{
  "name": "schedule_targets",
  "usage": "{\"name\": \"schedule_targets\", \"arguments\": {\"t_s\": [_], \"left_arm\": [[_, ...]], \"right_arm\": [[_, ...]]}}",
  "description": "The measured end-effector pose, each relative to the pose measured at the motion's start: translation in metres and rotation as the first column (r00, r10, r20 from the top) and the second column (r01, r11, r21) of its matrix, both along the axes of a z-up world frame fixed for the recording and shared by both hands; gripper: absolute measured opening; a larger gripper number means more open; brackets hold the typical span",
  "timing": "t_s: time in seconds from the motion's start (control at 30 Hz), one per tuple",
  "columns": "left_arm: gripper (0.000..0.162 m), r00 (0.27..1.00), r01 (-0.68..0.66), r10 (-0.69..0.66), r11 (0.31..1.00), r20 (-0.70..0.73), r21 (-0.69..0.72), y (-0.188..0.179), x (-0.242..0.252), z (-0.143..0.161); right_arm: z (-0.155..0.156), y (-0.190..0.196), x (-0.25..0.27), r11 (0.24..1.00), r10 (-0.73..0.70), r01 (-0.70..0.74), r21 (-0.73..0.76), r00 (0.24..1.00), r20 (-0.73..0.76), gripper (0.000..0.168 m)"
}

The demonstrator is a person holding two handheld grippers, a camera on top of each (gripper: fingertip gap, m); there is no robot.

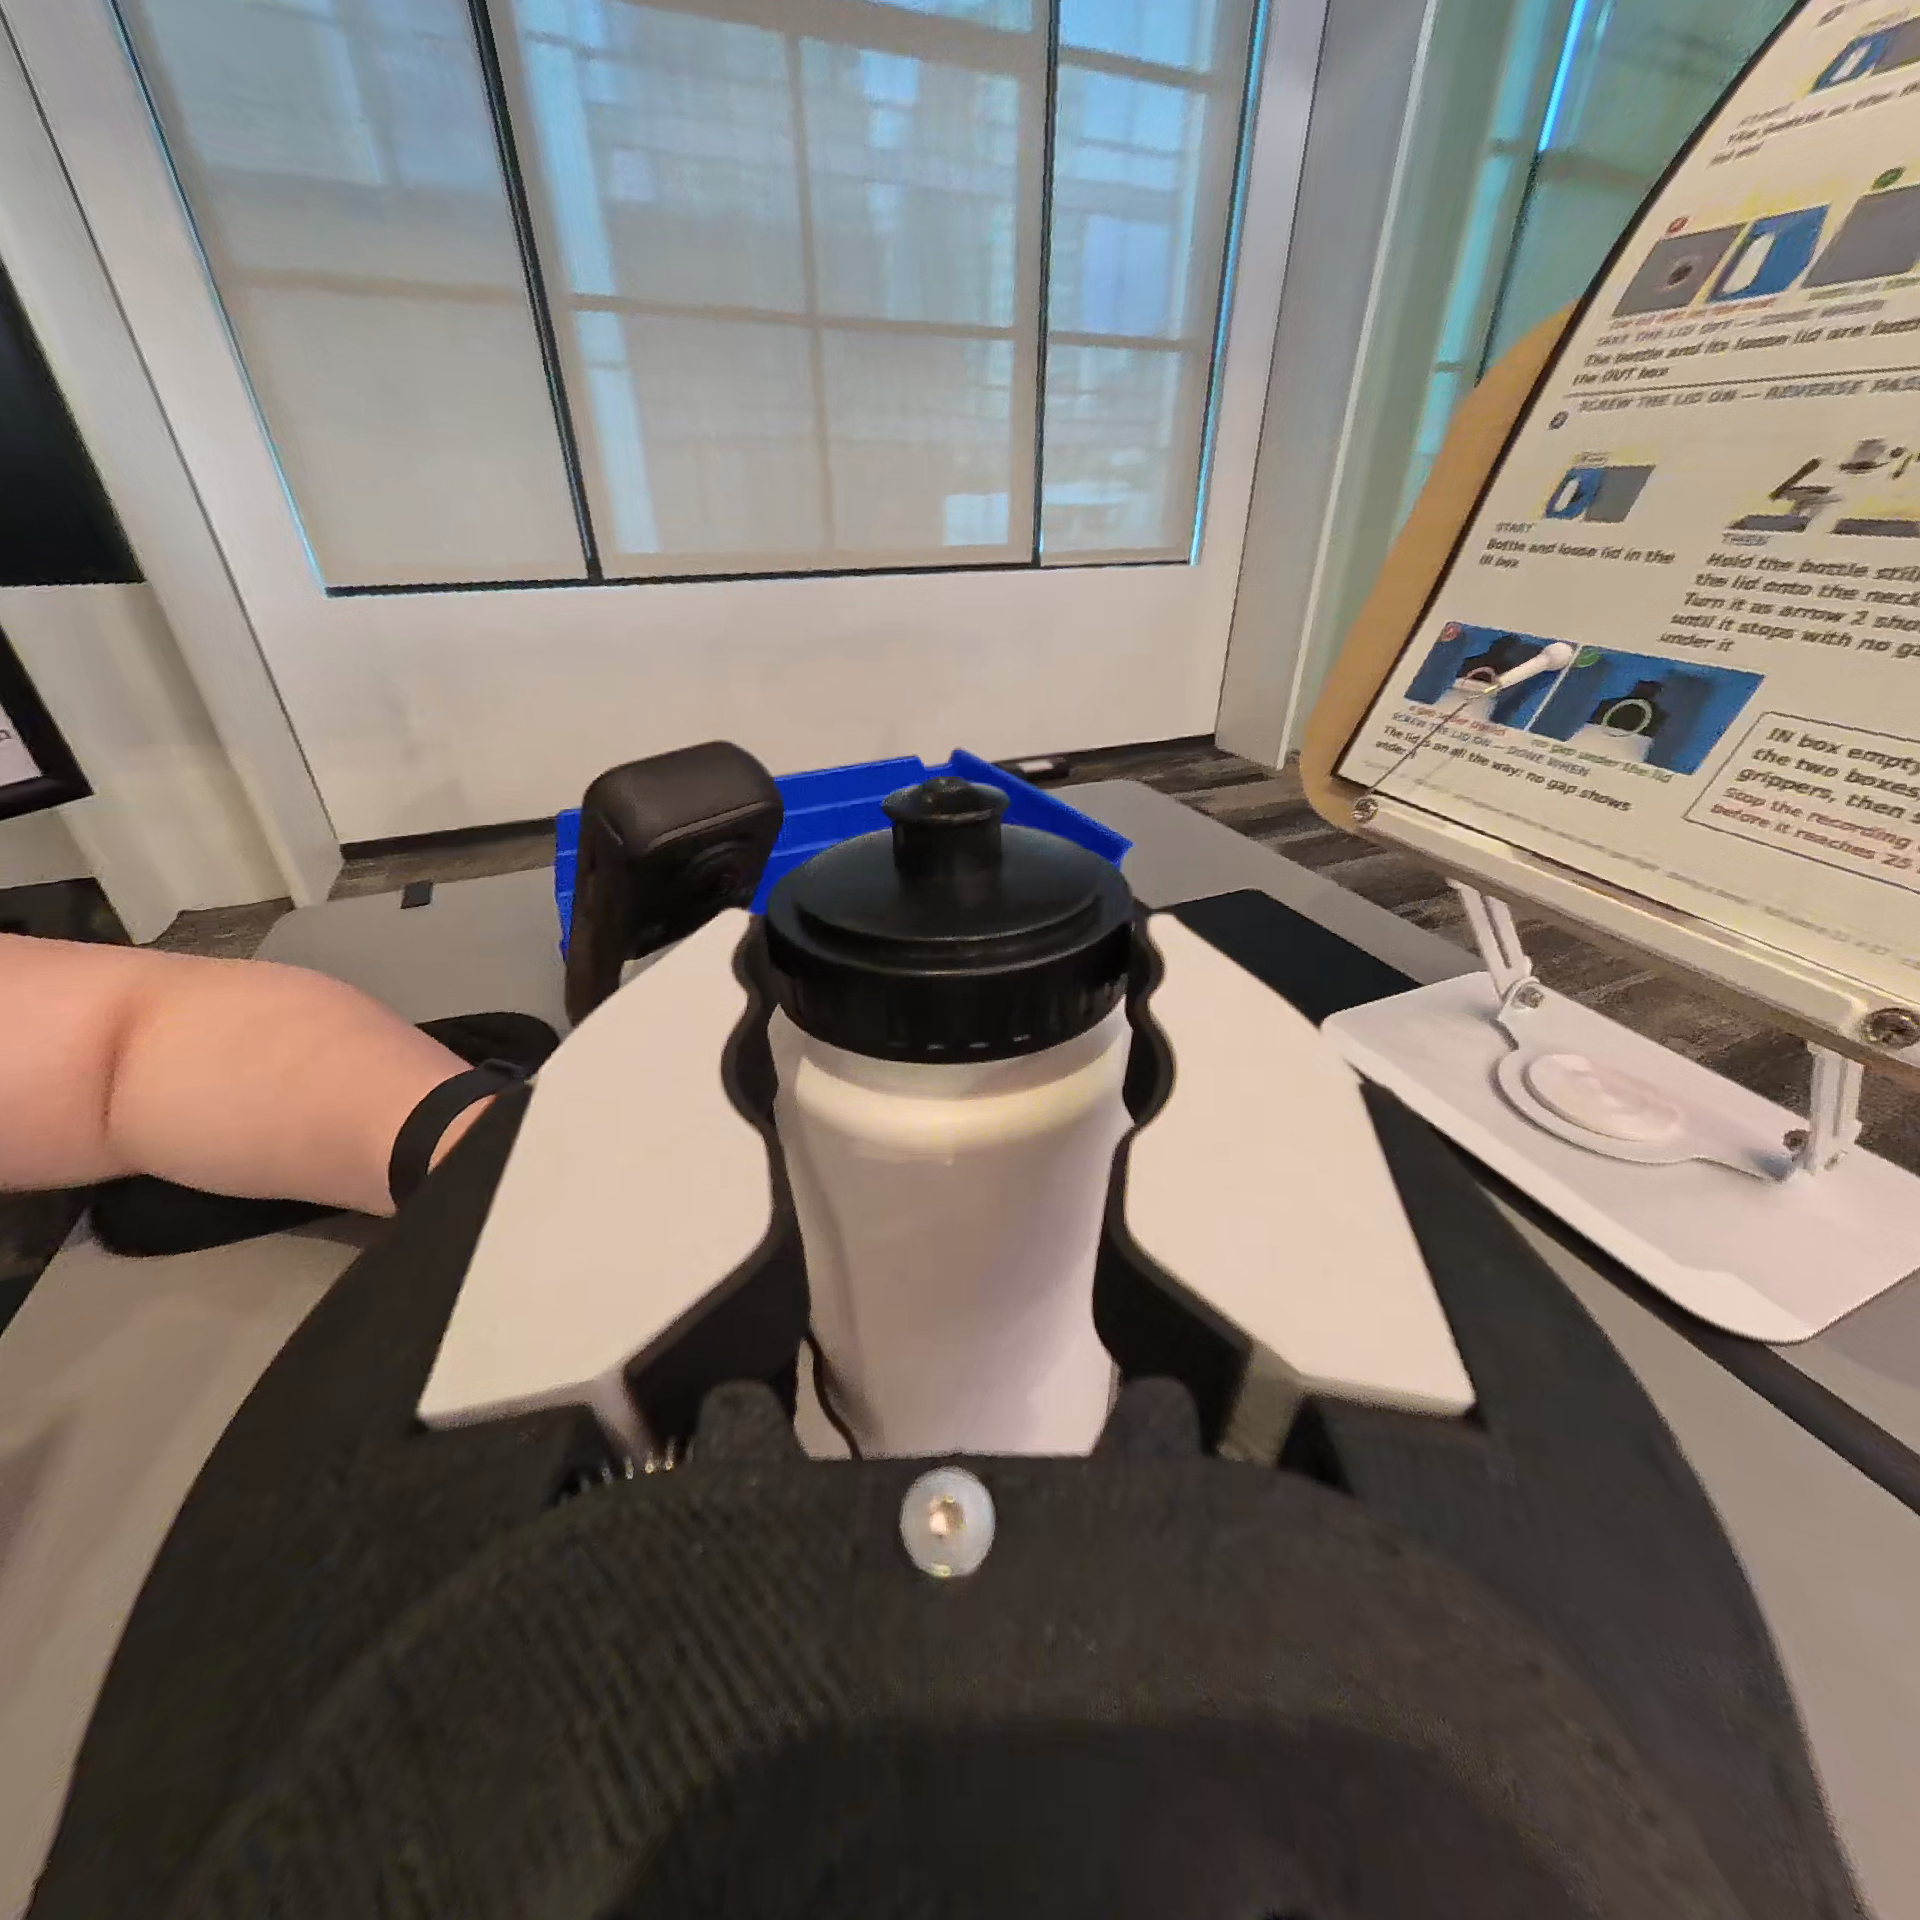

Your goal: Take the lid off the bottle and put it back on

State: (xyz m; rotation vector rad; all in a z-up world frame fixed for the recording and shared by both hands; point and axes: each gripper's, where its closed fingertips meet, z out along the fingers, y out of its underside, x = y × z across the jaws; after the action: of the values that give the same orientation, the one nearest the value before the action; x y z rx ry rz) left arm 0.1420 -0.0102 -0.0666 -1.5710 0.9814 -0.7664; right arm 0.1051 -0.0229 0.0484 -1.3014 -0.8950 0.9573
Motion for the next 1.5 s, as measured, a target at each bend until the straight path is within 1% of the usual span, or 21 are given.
{"name": "schedule_targets", "arguments": {"t_s": [0.07, 0.13, 0.23, 0.37, 0.47, 0.6, 0.77, 0.83, 0.93, 1.0, 1.07, 1.13, 1.2, 1.27, 1.4, 1.5], "left_arm": [[0.097, 1.000, 0.019, -0.019, 1.000, 0.007, 0.002, -0.001, 0.000, 0.000], [0.098, 0.998, 0.068, -0.068, 0.998, -0.002, 0.017, -0.005, 0.004, 0.000], [0.097, 0.988, 0.151, -0.151, 0.988, 0.010, 0.013, -0.015, 0.011, 0.000], [0.097, 0.978, 0.207, -0.208, 0.978, 0.013, 0.020, -0.025, 0.017, 0.000], [0.097, 0.978, 0.207, -0.208, 0.978, 0.017, 0.015, -0.025, 0.017, 0.000], [0.097, 0.985, 0.173, -0.173, 0.985, 0.011, 0.002, -0.022, 0.015, 0.000], [0.097, 0.999, 0.048, -0.048, 0.999, -0.025, 0.004, -0.009, 0.007, -0.002], [0.097, 0.999, 0.012, -0.012, 1.000, -0.035, 0.006, -0.005, 0.004, -0.002], [0.097, 0.999, -0.009, 0.009, 1.000, -0.046, 0.003, -0.002, 0.003, -0.003], [0.097, 0.999, -0.005, 0.005, 1.000, -0.049, 0.008, -0.003, 0.004, -0.003], [0.097, 0.999, -0.001, 0.001, 1.000, -0.049, 0.001, -0.002, 0.004, -0.003], [0.097, 0.999, 0.017, -0.017, 1.000, -0.043, 0.002, -0.003, 0.005, -0.003], [0.097, 0.998, 0.057, -0.057, 0.998, -0.033, 0.002, -0.007, 0.009, -0.003], [0.097, 0.997, 0.065, -0.065, 0.998, -0.034, -0.003, -0.008, 0.010, -0.003], [0.097, 0.997, 0.062, -0.062, 0.998, -0.046, 0.001, -0.008, 0.009, -0.003], [0.097, 0.998, 0.029, -0.029, 1.000, -0.057, -0.001, -0.005, 0.007, -0.004]], "right_arm": [[-0.002, -0.001, 0.000, 0.999, 0.025, -0.026, 0.020, 0.999, 0.041, 0.067], [-0.004, -0.003, 0.001, 0.995, 0.097, -0.099, 0.018, 0.990, 0.098, 0.070], [-0.002, -0.012, 0.007, 0.977, 0.212, -0.213, -0.008, 0.971, 0.113, 0.075], [-0.004, -0.017, 0.009, 0.963, 0.269, -0.265, -0.048, 0.951, 0.153, 0.074], [-0.009, -0.017, 0.007, 0.966, 0.257, -0.250, -0.060, 0.946, 0.198, 0.072], [-0.009, -0.013, 0.005, 0.984, 0.180, -0.175, -0.045, 0.962, 0.206, 0.072], [-0.007, -0.004, -0.002, 1.000, -0.021, 0.022, -0.009, 0.987, 0.158, 0.072], [-0.007, -0.002, -0.003, 0.997, -0.075, 0.074, 0.009, 0.988, 0.137, 0.072], [-0.007, -0.001, -0.002, 0.999, -0.040, 0.040, 0.000, 0.989, 0.143, 0.072], [-0.008, -0.002, 0.001, 1.000, 0.030, -0.028, -0.014, 0.987, 0.159, 0.072], [-0.004, -0.004, 0.003, 0.993, 0.110, -0.105, -0.047, 0.984, 0.139, 0.073], [-0.001, -0.006, 0.004, 0.984, 0.170, -0.163, -0.066, 0.977, 0.129, 0.074], [-0.003, -0.004, 0.005, 0.979, 0.197, -0.185, -0.089, 0.970, 0.141, 0.073], [-0.004, -0.005, 0.004, 0.973, 0.219, -0.205, -0.104, 0.965, 0.147, 0.072], [-0.005, -0.006, 0.004, 0.981, 0.189, -0.177, -0.081, 0.965, 0.181, 0.071], [-0.005, -0.003, 0.002, 0.992, 0.115, -0.105, -0.070, 0.978, 0.172, 0.071]]}}
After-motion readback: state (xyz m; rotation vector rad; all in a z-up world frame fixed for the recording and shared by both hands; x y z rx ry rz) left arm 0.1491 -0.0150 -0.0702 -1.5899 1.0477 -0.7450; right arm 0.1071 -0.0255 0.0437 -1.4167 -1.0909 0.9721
